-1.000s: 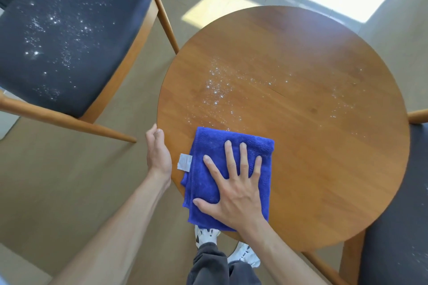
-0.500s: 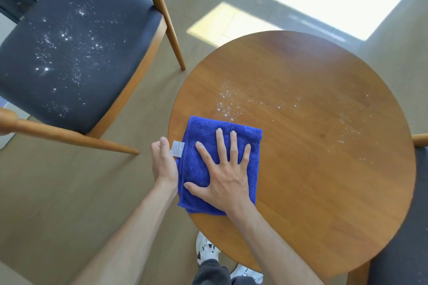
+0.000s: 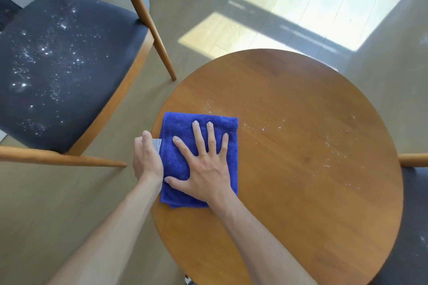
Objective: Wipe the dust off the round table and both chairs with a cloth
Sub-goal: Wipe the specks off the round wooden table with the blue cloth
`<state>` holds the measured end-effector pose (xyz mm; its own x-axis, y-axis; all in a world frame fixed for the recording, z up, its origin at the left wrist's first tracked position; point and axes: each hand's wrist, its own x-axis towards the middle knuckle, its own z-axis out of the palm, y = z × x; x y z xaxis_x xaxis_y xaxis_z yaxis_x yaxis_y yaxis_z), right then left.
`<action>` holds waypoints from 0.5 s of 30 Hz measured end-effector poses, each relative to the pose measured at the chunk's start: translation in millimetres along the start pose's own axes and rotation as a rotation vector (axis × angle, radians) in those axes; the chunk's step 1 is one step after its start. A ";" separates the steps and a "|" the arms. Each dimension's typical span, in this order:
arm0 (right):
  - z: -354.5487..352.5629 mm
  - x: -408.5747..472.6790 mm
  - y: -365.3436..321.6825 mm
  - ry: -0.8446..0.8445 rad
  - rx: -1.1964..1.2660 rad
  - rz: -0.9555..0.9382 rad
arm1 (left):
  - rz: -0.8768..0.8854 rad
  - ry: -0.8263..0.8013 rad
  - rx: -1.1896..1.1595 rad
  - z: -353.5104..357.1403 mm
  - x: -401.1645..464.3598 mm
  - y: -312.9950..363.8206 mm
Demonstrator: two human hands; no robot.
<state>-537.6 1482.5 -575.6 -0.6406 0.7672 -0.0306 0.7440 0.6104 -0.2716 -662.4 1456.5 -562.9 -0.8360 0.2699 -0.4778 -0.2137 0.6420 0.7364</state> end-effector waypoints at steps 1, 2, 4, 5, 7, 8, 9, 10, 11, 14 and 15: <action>-0.7 5.9 1.9 0.005 0.002 -0.004 | -0.010 0.009 0.000 0.6 1.0 0.1; -1.3 11.6 3.5 0.006 0.003 -0.007 | -0.021 0.019 -0.001 1.6 1.4 0.1; -1.6 22.0 6.6 -0.002 -0.003 -0.009 | -0.038 0.038 0.022 4.6 0.9 0.9; -1.5 26.0 8.3 -0.004 -0.005 -0.007 | -0.041 0.045 0.039 6.3 0.1 1.5; -1.2 32.0 10.8 0.003 -0.001 -0.001 | -0.037 0.058 0.068 8.7 -1.1 2.9; -0.8 33.8 11.8 0.010 0.002 0.000 | -0.034 0.064 0.081 9.1 -1.6 2.9; -0.3 35.1 13.0 0.018 0.006 0.001 | -0.032 0.069 0.093 9.5 -2.0 2.6; 0.1 36.0 14.1 0.027 0.010 0.003 | -0.027 0.074 0.103 9.4 -2.2 1.8; 0.3 37.0 15.3 0.034 0.016 0.005 | -0.022 0.079 0.104 9.3 -2.3 1.3; 0.5 38.6 18.7 0.050 0.033 0.016 | -0.005 0.079 0.104 9.6 -4.7 2.8; 0.3 38.8 19.9 0.054 0.040 0.020 | 0.004 0.074 0.117 10.4 -5.8 3.7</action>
<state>-547.7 1524.4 -582.5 -0.6135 0.7895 0.0155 0.7479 0.5872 -0.3095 -653.2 1464.8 -562.3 -0.8727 0.2219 -0.4349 -0.1529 0.7217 0.6751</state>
